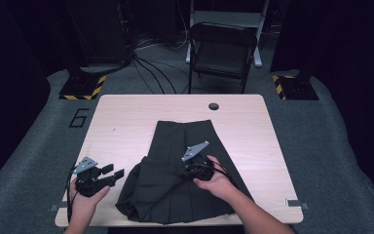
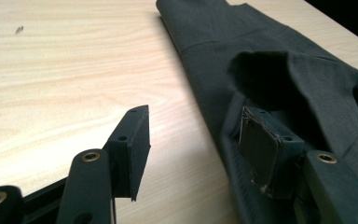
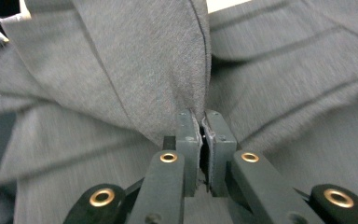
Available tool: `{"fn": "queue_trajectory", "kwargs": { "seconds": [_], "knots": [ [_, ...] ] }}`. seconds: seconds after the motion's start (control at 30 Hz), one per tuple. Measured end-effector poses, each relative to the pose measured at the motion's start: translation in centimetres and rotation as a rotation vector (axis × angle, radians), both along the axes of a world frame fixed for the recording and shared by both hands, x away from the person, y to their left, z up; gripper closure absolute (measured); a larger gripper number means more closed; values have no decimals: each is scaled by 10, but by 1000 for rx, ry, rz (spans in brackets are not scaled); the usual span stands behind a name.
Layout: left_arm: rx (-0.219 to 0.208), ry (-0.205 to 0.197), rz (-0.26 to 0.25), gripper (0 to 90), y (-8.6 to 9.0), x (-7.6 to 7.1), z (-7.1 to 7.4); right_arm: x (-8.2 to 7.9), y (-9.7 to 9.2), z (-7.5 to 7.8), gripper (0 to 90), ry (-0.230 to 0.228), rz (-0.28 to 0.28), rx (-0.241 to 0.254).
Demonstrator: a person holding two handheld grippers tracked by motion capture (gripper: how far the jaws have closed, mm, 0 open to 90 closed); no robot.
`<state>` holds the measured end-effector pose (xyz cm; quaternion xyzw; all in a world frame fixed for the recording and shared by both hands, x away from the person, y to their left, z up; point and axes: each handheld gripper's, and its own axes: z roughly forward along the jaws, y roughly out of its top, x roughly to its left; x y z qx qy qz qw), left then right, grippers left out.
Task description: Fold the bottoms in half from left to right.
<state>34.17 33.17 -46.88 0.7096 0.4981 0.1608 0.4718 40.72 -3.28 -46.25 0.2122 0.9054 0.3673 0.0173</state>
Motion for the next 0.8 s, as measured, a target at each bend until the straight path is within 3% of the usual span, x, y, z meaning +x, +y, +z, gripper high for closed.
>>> {"fn": "queue_trajectory", "kwargs": {
  "seconds": [0.03, 0.1, 0.2, 0.23, 0.27, 0.33, 0.37, 0.43, 0.53, 0.57, 0.67, 0.8],
  "knots": [
    [-37, 18, -7, 432, -4, 1, -2, -4, -14, -8, 848, -6, -6, 5],
    [-40, 30, -22, 432, -8, 3, -4, -8, -23, -15, 817, -15, -9, 6],
    [-18, 84, -104, 436, -30, 6, -14, -11, -32, -25, 776, -7, -20, -23],
    [-18, 84, -104, 436, -30, 6, -14, -11, -32, -25, 776, -7, -20, -23],
    [18, 91, -155, 437, -41, 6, -17, -10, -39, -30, 727, 0, -36, -38],
    [30, 103, -189, 443, -49, 6, -20, -9, -44, -30, 652, 26, -53, -20],
    [30, 103, -189, 459, -49, 6, -20, -10, -45, -30, 624, 41, -85, 13],
    [30, 128, -232, 481, -53, 7, -22, -9, -48, -26, 596, 50, -82, 15],
    [25, 134, -271, 610, -58, 5, -23, -6, -52, -19, 520, 49, -107, 55],
    [11, 144, -293, 715, -61, 2, -21, -4, -53, -16, 504, 46, -122, 79],
    [-14, 127, -315, 873, -62, -1, -16, -2, -52, -12, 492, 41, -128, 88],
    [-74, 79, -416, 886, -71, -10, -6, -1, -47, -5, 481, 29, -142, 107]
  ]
}}
